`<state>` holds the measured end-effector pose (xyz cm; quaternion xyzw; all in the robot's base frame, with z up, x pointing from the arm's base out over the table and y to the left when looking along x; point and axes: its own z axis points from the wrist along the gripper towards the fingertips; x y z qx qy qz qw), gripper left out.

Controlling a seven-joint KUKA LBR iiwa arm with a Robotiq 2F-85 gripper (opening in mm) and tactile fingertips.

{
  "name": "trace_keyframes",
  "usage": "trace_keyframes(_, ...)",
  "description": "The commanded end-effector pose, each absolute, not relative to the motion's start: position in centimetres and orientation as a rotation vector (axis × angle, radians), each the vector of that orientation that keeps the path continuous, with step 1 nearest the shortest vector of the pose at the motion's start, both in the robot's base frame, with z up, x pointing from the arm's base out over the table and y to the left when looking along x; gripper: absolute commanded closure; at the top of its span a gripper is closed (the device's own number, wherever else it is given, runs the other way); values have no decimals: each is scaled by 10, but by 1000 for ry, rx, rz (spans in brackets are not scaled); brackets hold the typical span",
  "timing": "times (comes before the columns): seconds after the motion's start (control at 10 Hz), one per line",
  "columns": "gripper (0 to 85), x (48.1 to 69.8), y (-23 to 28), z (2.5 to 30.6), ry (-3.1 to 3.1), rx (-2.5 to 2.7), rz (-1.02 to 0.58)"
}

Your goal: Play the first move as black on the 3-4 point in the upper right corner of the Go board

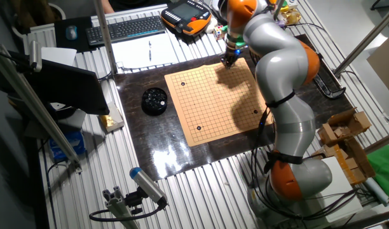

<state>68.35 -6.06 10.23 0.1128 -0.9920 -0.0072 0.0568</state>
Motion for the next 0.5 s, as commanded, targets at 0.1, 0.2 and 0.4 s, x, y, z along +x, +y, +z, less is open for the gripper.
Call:
trace_keyframes(0.1,837,681,-68,102,-3004,348,57)
trace_keyframes(0.2,837,682,-68,101,-3003,347,40)
trace_keyframes(0.4,840,683,-65,98,-3000,357,7)
